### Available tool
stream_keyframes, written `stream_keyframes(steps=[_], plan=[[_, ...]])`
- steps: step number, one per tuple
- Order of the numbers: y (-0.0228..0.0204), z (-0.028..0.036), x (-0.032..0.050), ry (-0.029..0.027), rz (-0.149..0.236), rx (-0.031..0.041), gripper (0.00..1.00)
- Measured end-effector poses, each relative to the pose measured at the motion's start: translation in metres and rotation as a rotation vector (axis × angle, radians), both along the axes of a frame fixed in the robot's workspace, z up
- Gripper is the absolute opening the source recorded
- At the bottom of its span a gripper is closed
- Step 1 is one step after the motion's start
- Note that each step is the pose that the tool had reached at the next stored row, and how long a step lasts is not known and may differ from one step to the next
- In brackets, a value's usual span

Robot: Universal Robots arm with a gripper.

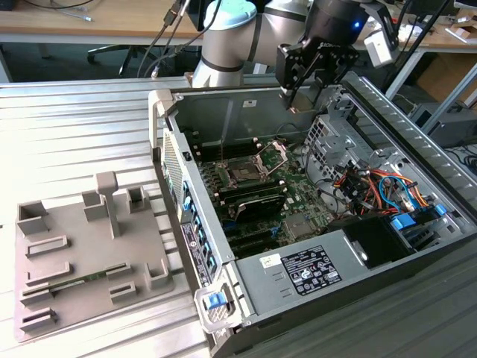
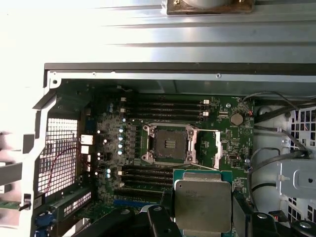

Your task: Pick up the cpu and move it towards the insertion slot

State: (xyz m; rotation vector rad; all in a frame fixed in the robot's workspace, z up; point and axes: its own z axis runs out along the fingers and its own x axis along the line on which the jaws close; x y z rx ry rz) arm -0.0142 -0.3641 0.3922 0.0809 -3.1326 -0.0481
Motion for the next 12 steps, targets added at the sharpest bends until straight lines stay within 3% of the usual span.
stream_keyframes(steps=[12], plan=[[0.004,-0.0001,0.0,0.0,0.0,0.0,0.55]])
